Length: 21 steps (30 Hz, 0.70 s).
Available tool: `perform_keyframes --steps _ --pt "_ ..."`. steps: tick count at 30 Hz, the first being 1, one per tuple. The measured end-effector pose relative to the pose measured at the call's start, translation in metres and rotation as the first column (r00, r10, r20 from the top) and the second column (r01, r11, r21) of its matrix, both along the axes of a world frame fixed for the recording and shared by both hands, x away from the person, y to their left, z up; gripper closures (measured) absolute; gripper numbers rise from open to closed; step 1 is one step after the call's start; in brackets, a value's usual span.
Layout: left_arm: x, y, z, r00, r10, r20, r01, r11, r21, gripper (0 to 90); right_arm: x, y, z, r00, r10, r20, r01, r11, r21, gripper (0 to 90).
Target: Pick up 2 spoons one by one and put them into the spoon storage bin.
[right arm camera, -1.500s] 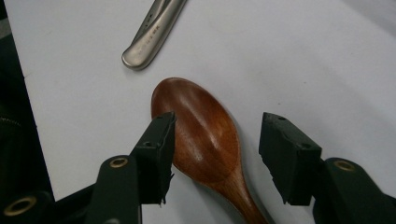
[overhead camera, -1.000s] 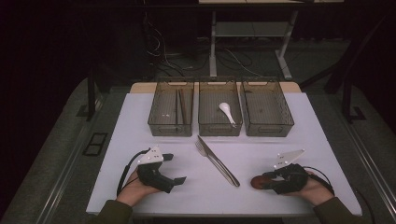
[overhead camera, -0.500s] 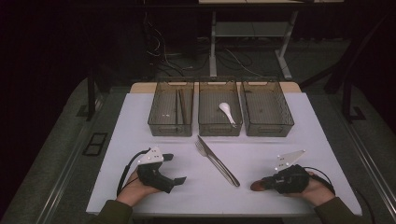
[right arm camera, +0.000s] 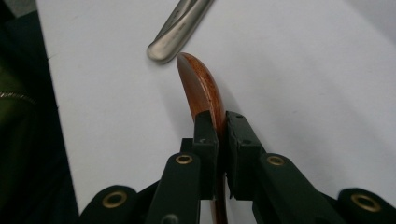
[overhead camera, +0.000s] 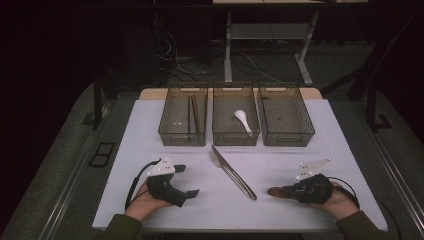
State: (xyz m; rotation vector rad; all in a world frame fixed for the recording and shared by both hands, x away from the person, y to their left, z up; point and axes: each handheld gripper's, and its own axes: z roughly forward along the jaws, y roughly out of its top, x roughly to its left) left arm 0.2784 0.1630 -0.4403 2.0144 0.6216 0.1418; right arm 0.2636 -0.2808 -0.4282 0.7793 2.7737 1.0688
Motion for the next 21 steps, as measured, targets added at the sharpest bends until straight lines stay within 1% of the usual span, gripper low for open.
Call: perform_keyframes --steps 2,6,9,11,15,21 --pt "0.000 0.000 0.000 1.0000 0.000 0.001 0.000 1.0000 0.000 0.0 0.001 -0.002 0.002 0.9994 -0.026 0.021 0.026 0.9997 -0.003 82.8" --pt "-0.001 -0.001 0.000 1.0000 0.002 -0.001 -0.002 1.0000 -0.002 0.0 0.004 -0.005 0.005 0.9961 -0.078 0.043 0.077 0.9969 0.012 82.8" --pt "-0.001 -0.001 -0.001 1.0000 -0.001 -0.004 0.001 1.0000 0.007 0.0 0.007 -0.007 0.007 0.9926 -0.107 0.057 0.106 0.9941 0.022 82.8" --pt "-0.001 -0.002 -0.001 1.0000 0.001 -0.004 -0.001 1.0000 0.001 0.0 0.009 -0.008 0.009 0.9902 -0.125 0.062 0.123 0.9917 0.038 82.8" --pt "-0.001 -0.001 0.000 1.0000 -0.001 -0.001 0.001 1.0000 0.006 0.0 0.016 -0.011 0.013 0.9850 -0.160 0.063 0.156 0.9856 0.064 82.8" --pt "0.000 -0.002 -0.001 1.0000 -0.002 -0.003 0.002 1.0000 0.003 0.0 0.023 -0.009 0.018 0.9794 -0.188 0.073 0.182 0.9800 0.080 82.8"
